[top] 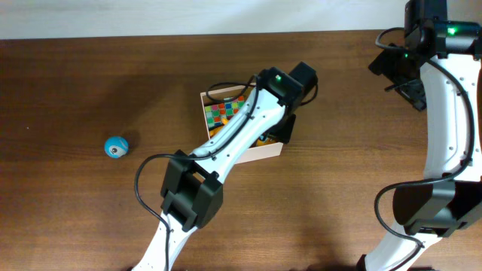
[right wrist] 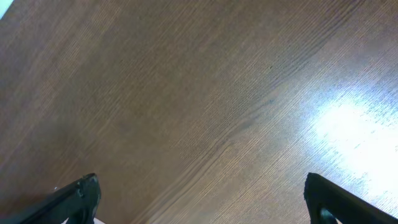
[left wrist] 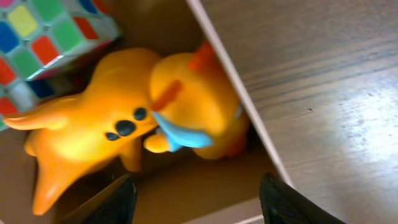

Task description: Pack container

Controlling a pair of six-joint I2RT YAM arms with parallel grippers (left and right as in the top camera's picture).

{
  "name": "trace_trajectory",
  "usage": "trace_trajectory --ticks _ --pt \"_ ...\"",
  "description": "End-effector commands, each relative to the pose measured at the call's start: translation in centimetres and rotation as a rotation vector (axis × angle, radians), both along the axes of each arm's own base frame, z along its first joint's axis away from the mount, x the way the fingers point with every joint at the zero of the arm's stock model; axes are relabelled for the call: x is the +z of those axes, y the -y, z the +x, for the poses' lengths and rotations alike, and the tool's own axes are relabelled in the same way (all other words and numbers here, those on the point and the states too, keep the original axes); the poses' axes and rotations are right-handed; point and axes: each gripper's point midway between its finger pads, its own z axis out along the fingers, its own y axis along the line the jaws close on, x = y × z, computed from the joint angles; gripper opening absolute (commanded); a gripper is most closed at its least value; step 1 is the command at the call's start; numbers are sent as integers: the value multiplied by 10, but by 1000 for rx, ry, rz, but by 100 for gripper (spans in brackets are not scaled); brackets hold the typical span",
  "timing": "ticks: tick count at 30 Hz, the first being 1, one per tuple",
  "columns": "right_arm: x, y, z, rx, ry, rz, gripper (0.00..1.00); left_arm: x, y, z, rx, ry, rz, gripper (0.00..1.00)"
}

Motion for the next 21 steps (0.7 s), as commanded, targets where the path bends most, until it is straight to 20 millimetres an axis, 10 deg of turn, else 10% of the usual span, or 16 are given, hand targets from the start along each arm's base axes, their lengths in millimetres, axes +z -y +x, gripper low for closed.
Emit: trace_trajectory --ticks 1,21 --pt "6 3 0 -8 19 -3 99 11 7 -8 -24 25 -3 65" --pt "6 3 0 -8 19 -3 99 -24 -19 -31 -121 -82 141 65"
